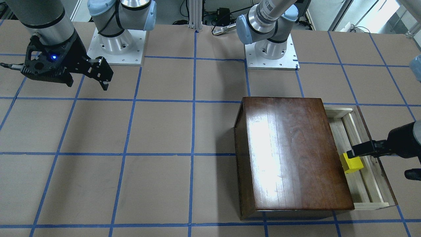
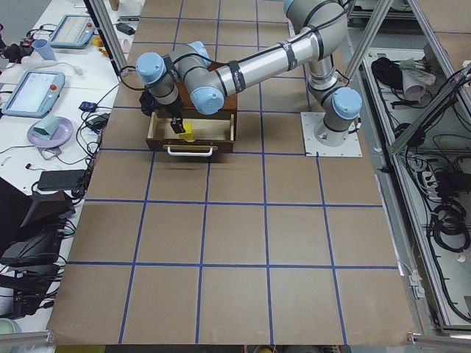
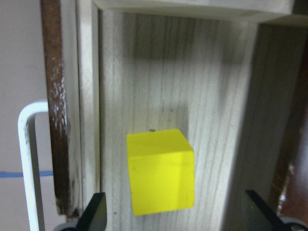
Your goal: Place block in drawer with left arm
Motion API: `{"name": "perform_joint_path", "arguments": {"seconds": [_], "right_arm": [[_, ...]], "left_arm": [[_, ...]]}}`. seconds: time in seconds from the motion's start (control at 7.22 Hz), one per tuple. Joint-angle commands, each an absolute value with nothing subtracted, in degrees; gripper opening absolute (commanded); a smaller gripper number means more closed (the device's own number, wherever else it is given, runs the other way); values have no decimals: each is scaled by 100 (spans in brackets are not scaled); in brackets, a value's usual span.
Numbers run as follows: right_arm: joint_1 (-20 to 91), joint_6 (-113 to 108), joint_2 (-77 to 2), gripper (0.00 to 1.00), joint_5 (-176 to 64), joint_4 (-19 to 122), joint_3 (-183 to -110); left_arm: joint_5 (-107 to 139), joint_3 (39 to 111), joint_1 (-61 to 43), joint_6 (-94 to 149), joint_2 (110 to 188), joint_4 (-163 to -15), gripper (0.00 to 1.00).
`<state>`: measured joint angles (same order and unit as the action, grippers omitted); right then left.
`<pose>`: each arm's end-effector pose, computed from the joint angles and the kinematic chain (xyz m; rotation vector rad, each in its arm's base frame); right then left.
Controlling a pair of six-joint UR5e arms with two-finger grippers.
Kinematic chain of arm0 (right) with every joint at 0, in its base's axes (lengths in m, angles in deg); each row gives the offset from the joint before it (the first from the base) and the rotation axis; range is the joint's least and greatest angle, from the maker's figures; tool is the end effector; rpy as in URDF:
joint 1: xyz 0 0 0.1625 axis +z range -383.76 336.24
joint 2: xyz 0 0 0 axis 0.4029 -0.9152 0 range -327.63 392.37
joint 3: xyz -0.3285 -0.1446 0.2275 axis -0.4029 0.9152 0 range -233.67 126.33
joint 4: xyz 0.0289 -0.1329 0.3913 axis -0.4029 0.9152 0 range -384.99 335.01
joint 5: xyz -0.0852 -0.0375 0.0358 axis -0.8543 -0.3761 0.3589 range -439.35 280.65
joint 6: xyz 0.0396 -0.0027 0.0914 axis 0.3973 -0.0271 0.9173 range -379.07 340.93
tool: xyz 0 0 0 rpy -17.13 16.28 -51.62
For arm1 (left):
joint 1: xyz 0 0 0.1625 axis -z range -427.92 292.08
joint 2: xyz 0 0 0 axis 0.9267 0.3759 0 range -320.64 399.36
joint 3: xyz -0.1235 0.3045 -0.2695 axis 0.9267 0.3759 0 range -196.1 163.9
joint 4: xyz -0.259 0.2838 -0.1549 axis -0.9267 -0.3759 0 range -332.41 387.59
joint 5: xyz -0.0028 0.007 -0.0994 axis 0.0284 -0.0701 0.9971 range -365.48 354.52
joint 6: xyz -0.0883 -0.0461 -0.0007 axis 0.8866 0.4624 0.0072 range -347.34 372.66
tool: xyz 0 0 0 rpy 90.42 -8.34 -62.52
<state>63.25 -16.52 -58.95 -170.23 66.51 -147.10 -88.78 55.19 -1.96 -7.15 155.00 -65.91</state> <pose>0.1065 -0.4871 0.4722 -0.1509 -3.1225 -0.0166 0.1338 -0.6557 0.3830 0.1251 -2.9571 -0.1861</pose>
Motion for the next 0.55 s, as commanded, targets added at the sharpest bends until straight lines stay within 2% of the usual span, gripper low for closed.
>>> {"name": "perform_joint_path", "arguments": {"seconds": [0.0, 0.42], "right_arm": [[6325, -1652, -5895, 100, -17023, 6651, -14710], [6325, -1652, -5895, 100, -17023, 6651, -14719]], "left_arm": [[-8889, 5298, 105, -624, 15161, -6873, 100], [-9434, 5342, 1010, -65, 14677, -6821, 100]]}}
